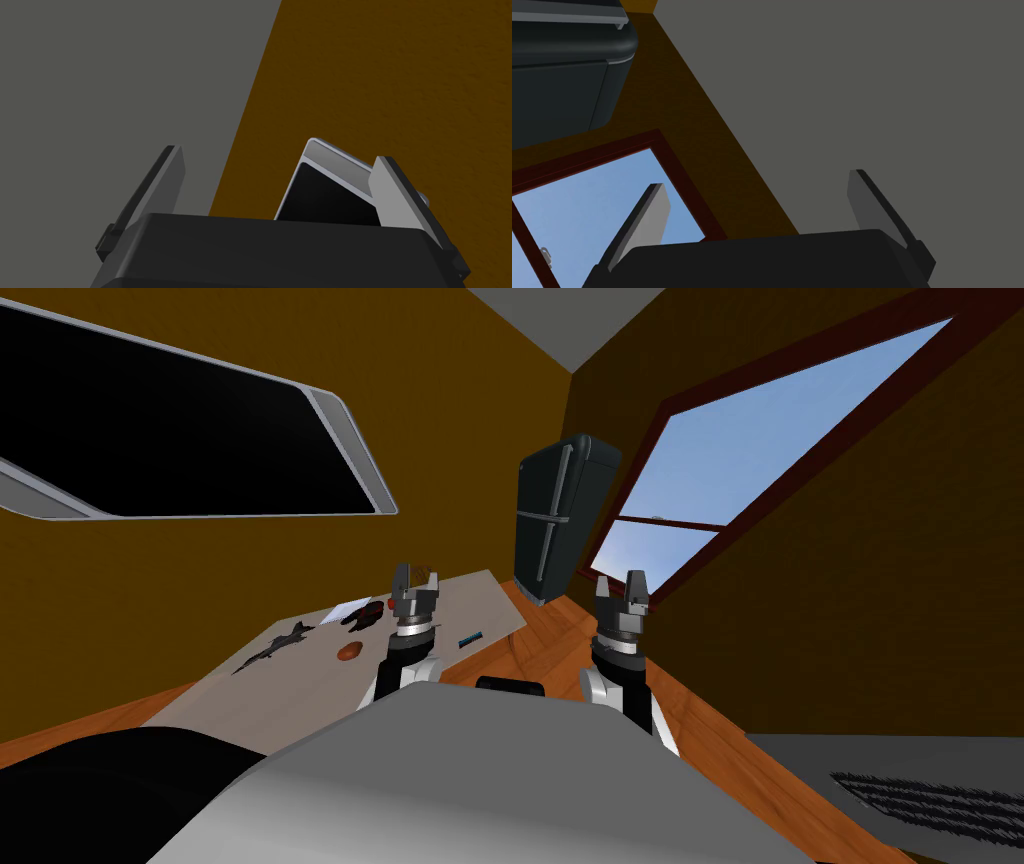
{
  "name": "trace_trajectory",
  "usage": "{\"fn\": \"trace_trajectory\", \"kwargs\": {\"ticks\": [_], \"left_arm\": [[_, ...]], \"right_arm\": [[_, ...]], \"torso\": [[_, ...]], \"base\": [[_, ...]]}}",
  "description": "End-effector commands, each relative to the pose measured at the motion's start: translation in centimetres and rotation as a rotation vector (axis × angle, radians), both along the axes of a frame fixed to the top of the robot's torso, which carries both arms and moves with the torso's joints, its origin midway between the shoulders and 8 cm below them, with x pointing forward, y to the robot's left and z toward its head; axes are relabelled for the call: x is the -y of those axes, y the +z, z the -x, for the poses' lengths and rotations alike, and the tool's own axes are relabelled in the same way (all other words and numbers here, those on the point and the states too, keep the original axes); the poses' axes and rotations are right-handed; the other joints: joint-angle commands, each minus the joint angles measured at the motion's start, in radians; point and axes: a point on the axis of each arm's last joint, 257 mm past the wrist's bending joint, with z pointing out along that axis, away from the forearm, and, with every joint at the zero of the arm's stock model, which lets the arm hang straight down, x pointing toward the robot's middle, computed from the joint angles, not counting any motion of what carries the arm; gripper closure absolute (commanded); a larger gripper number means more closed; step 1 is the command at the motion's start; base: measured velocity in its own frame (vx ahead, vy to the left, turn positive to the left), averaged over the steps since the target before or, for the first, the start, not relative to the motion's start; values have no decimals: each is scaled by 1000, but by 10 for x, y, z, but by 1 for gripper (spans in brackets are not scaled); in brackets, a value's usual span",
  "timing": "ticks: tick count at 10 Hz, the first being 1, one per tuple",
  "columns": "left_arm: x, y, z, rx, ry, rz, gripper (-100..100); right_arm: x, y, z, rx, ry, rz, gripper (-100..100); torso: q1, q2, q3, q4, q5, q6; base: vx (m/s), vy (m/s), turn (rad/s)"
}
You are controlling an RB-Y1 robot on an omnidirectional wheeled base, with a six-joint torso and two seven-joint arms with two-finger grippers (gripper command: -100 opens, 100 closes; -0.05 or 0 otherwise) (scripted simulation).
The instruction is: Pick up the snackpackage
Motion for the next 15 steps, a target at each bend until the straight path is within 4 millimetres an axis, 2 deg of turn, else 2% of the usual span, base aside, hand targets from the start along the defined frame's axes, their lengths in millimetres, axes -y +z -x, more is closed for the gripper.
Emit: {"fn": "trace_trajectory", "kwargs": {"ticks": [1, 4, 5, 7, 8, 10, 11, 12, 13, 14, 15], "left_arm": [[2, -8, -7, -29, -16, -15, -100], [2, -38, -30, -133, -51, -42, -100], [2, -38, -30, -134, -51, -42, -100], [-3, -68, -50, -228, -68, -53, -100], [-3, -69, -50, -233, -68, -52, -100], [-12, -102, -70, -336, -77, -58, -100], [-12, -106, -72, -351, -76, -56, -100], [-18, -123, -81, -406, -76, -56, -100], [-19, -127, -82, -415, -75, -54, -100], [-28, -148, -91, -474, -71, -52, -100], [-28, -150, -92, -482, -70, -51, -100]], "right_arm": [[0, 0, 0, 0, 0, 0, 0], [0, 0, 0, 0, 0, 0, 0], [0, 0, 0, 0, 0, 0, 0], [0, 0, 0, 0, 0, 0, 0], [0, 0, 0, 0, 0, 0, 0], [0, 0, 0, 0, 0, 0, 0], [0, 0, 0, 0, 0, 0, 0], [0, 0, 0, 0, 0, 0, 0], [0, 0, 0, 0, 0, 0, 0], [0, 0, 0, 0, 0, 0, 0], [0, 0, 0, 0, 0, 0, 0]], "torso": [[0, 0, 0, 0, 0, 0], [0, 2, 1, 0, 0, 0], [0, 2, 1, 0, 0, 0], [0, 2, 1, 0, 0, 0], [0, 2, 1, 0, 0, 0], [0, 3, 1, 1, 0, 0], [0, 3, 2, 1, 0, 0], [0, 2, 1, 1, 0, 0], [0, 2, 1, 0, 0, 0], [0, 2, 1, 0, 0, 0], [0, 2, 1, 0, 0, 0]], "base": [[-12, -3, 2], [-36, -8, 0], [-27, -6, 0], [-35, -7, -7], [-37, -8, -2], [-45, -6, -14], [-34, -7, -6], [-31, -10, -18], [-28, -9, -11], [-34, -7, -25], [-28, -6, -14]]}}
